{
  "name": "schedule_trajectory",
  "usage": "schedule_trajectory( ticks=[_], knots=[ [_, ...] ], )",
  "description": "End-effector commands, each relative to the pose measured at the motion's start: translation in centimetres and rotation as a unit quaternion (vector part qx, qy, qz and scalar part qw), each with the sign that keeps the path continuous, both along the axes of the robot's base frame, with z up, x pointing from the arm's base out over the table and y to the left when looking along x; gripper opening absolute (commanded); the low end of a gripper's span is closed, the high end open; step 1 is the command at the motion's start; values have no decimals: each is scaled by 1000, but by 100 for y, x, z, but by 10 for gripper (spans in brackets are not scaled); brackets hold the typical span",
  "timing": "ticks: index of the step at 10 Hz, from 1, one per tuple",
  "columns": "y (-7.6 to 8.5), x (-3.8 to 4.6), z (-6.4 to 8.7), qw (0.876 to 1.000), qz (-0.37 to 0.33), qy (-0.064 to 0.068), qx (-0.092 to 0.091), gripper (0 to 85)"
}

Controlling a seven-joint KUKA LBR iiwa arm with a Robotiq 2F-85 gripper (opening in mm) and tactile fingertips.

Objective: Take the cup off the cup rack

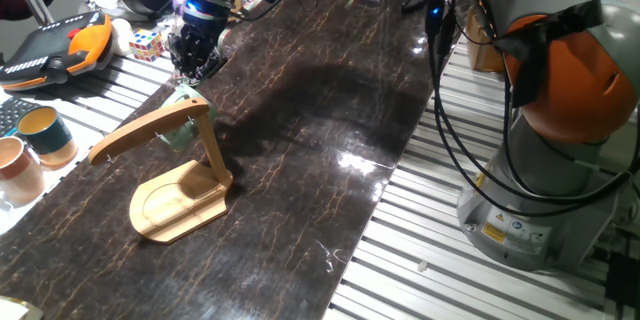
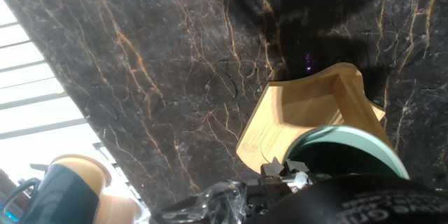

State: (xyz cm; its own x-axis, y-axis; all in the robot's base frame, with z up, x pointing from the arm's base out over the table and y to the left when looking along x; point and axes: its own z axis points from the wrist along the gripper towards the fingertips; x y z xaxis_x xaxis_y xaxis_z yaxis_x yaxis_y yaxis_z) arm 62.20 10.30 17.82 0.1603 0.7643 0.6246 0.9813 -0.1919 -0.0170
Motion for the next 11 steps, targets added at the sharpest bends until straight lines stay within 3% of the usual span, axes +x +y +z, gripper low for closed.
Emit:
schedule_trajectory(
  ticks=[1,7,11],
  knots=[
    [7,5,4,1000,-2,1,0,10],
    [-8,79,69,1000,-2,2,-13,10],
    [-196,213,104,999,-6,7,-41,10]
  ],
)
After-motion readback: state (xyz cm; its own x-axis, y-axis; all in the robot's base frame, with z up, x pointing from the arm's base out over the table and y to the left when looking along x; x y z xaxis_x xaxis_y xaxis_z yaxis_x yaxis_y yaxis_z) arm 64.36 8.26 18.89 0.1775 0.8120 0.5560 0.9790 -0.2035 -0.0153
